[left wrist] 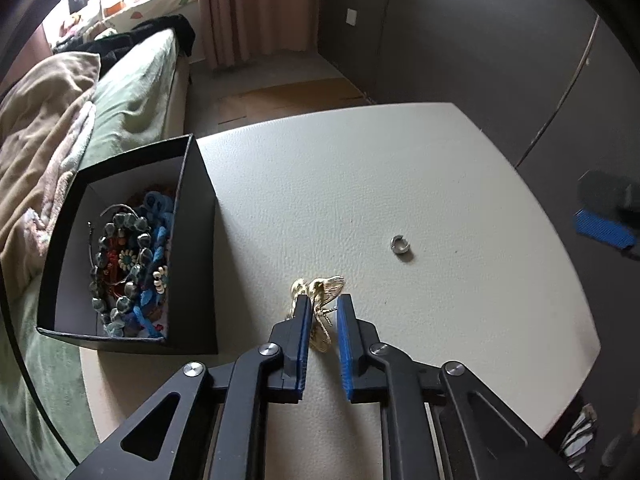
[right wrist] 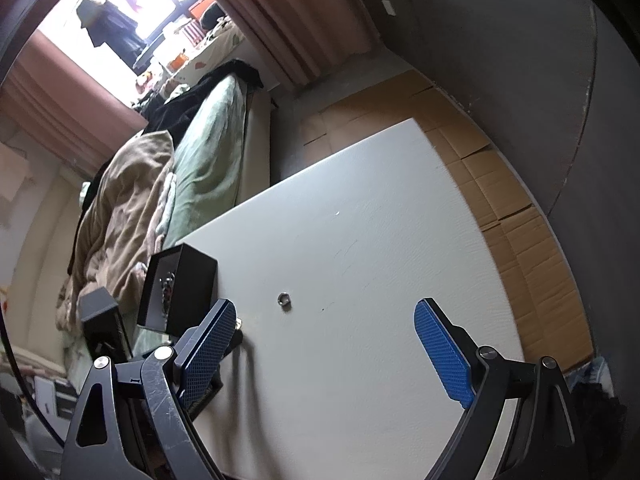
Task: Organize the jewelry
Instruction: 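Carry the butterfly brooch into the box and open the left gripper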
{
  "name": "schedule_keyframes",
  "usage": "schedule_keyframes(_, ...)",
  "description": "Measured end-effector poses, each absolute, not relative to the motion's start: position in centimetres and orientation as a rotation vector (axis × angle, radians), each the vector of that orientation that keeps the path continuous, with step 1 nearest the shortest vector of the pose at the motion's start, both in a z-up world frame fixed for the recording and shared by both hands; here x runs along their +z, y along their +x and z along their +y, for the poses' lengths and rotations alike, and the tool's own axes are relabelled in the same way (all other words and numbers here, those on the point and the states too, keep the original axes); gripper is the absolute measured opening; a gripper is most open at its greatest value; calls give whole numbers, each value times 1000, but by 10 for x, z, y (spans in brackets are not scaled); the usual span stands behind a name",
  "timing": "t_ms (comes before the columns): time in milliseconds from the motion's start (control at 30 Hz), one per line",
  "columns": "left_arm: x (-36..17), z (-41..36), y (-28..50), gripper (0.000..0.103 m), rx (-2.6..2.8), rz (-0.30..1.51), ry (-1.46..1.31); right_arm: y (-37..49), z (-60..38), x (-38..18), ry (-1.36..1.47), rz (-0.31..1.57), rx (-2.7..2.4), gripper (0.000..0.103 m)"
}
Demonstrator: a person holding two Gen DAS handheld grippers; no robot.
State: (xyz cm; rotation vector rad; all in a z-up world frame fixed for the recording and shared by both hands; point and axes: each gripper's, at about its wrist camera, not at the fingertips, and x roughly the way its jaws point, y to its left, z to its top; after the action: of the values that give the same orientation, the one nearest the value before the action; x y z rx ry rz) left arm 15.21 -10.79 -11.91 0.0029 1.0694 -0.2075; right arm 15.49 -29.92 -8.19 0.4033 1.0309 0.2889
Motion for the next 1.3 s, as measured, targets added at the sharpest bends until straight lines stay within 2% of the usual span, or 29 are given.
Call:
schedule_keyframes(233,-98,-97,152,13,-241,1031,-79,164,-278,-89,358,1045,315,89)
schedule_keyframes(433,-77,-76,154,13,-230,976,-148,174,-256,-98,311,1070,334,72)
schedule_keyframes(500,-72,-67,155,13,-222,963,-176,177,-249,-103,291,1083,335,64)
schedule_keyframes(633,-61,-47,155,13,-205,930,-223,180,-233,-110,226,1097,336,57)
schedule_keyframes(700,-56,-38,154,13,-201,917,-248,182,-225,-114,197,1105,338,49)
schedule_keyframes(933,-46,-9,155,13,-187,892,-319,182,-198,-125,41,1102,314,45)
schedule_keyframes(1000,-44,-1,155,13,-180,888,-334,182,-190,-129,8,1101,320,40)
schedule_keyframes(1233,-43,26,149,13,-146,885,-384,182,-173,-139,-107,1086,286,31)
schedule_keyframes(1300,-43,32,148,13,-142,888,-394,181,-169,-139,-140,1073,274,21)
